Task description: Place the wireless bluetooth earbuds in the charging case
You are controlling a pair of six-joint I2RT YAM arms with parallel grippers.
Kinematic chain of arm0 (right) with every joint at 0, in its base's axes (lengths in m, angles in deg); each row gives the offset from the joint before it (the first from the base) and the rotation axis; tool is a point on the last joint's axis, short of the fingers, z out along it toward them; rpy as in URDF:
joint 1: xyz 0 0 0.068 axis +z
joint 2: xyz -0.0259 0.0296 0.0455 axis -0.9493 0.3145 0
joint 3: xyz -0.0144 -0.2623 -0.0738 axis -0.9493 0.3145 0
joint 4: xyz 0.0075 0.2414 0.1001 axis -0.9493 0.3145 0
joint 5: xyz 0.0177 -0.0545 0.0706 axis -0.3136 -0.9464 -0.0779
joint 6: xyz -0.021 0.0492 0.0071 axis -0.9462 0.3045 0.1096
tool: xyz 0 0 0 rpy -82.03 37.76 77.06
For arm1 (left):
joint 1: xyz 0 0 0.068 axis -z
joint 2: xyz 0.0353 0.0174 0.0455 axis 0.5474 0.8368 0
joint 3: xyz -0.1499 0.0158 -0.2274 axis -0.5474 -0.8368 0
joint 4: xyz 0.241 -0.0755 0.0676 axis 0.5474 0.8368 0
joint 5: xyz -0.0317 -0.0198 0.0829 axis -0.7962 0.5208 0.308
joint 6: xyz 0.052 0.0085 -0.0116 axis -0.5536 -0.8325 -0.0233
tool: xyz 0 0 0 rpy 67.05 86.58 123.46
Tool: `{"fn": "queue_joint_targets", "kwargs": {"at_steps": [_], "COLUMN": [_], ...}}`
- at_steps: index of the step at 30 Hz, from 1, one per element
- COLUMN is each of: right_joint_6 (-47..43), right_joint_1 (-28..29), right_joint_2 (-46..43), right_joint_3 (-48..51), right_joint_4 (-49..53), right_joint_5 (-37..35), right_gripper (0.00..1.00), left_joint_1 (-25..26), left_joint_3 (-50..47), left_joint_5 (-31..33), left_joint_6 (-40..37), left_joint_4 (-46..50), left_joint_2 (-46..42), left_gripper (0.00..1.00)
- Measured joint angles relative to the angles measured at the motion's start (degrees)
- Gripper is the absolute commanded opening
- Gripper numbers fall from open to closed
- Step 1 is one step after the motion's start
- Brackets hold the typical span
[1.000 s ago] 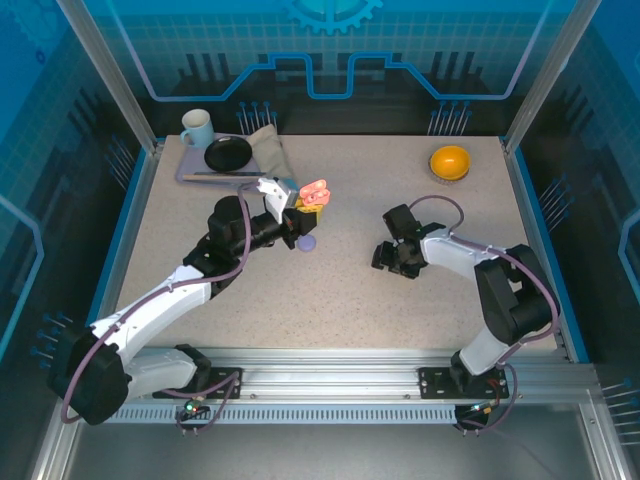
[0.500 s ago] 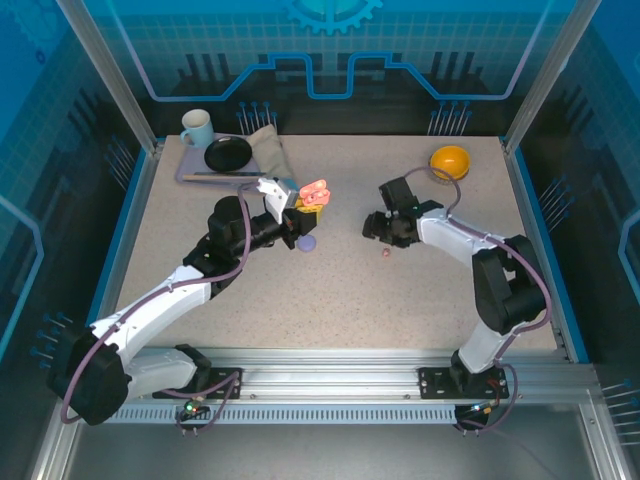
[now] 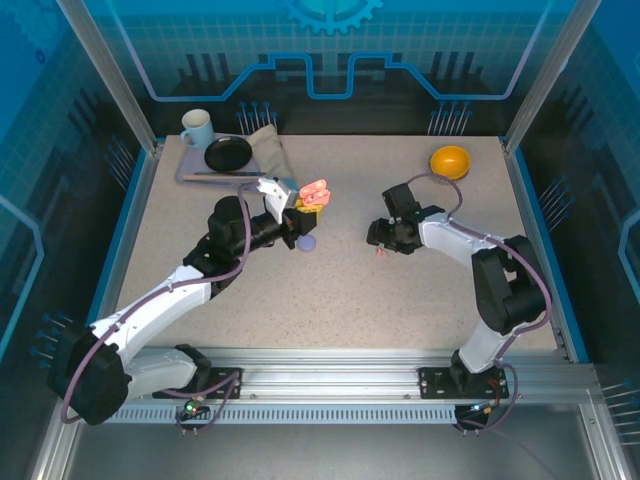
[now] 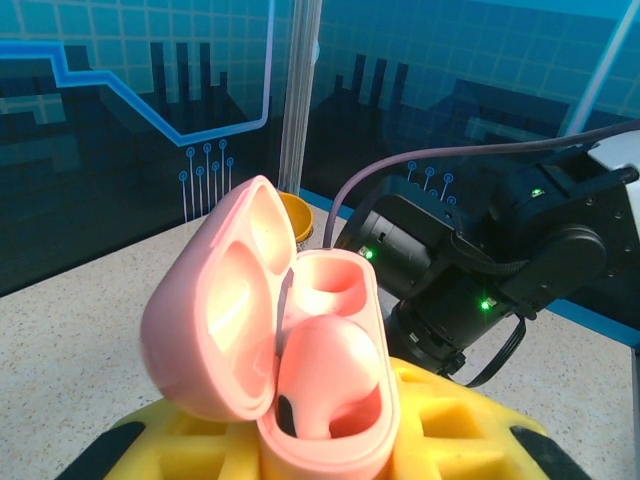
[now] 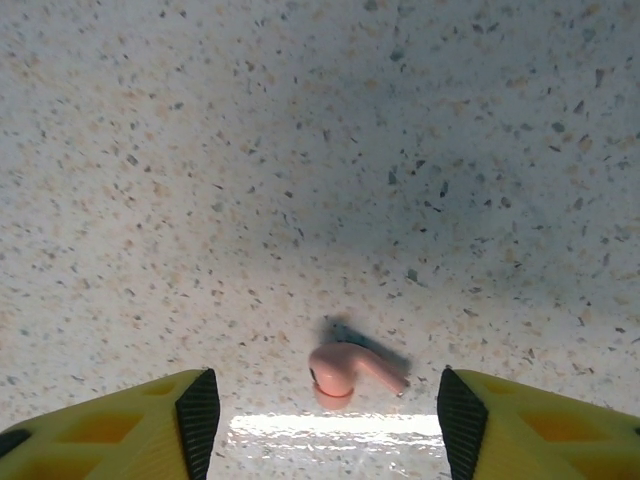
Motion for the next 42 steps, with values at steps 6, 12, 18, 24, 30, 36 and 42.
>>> {"fn": "queue_joint_targets", "kwargs": {"at_steps": [6,12,18,24,30,36,42], "right_joint_6": [-3.34,-4.63,-4.74,-4.7,-4.24,-4.07,-3.74], "right_joint_1": [-0.02,-0.04,0.04,1.03,2.84,4.09,4.33], "right_joint_2": [4.59,8.07,8.07,6.38,4.31,2.75,-0.33], "right_joint_3": [-1.92,-3.45,-3.3,-1.14,1.07,1.53,1.46], "right_joint_4": [-0.09,-0.22,-0.66,-1.4,-1.03,-0.17,2.91], "right_joint_5": [0.42,0.7,0.96,1.18,2.05,2.12,0.42], "right_gripper": [0.64,0.64,0.63,0.63,0.62,0.62,0.64], "left_joint_1": [0.0,0.0,0.0,0.0,0.0,0.0,0.0], "left_joint_3": [-0.02,-0.02,-0.02,-0.02,-0.02,-0.09,-0.7], "left_joint_5": [0.2,0.42,0.46,0.57,0.59,0.59,0.61], "left_joint_6": [0.02,0.02,0.0,0.02,0.02,0.02,0.04], "left_joint_4": [0.0,0.02,0.04,0.07,0.07,0.04,0.02], "left_joint_2": [-0.39,-0.87,-1.22,-1.36,-1.38,-1.4,-1.73], "left_gripper": [0.0,0.0,0.0,0.0,0.0,0.0,0.0]}}
